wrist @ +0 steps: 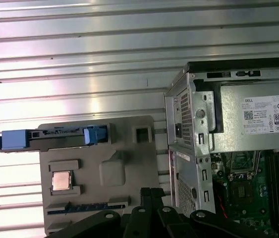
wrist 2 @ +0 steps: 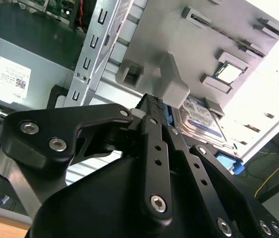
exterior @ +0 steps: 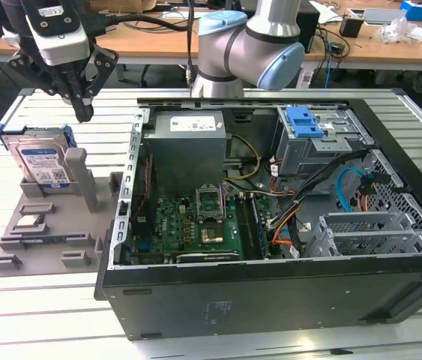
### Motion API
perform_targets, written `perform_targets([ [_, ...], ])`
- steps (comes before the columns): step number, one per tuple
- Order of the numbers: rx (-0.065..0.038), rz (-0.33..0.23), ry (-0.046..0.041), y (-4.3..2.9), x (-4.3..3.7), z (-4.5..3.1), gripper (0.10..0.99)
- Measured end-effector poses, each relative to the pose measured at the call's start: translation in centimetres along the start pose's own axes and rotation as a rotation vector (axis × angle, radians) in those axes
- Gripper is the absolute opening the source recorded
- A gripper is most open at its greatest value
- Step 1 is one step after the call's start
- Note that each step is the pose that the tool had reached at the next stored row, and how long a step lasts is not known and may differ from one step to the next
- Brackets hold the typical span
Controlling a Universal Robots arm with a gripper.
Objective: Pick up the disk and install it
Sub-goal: 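Reach for the disk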
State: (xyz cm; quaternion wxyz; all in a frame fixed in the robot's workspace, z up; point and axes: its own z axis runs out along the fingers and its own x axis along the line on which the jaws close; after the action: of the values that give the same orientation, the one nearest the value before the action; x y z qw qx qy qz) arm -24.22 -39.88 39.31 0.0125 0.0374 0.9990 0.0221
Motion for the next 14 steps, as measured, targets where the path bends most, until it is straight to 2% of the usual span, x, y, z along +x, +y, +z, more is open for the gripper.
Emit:
perform_targets([
  [9,0.0,0.0,0.0,-0.03,0.43,-0.01,0.106],
  [14,0.0,0.0,0.0,-0.08,1.1,-0.03,0.106],
])
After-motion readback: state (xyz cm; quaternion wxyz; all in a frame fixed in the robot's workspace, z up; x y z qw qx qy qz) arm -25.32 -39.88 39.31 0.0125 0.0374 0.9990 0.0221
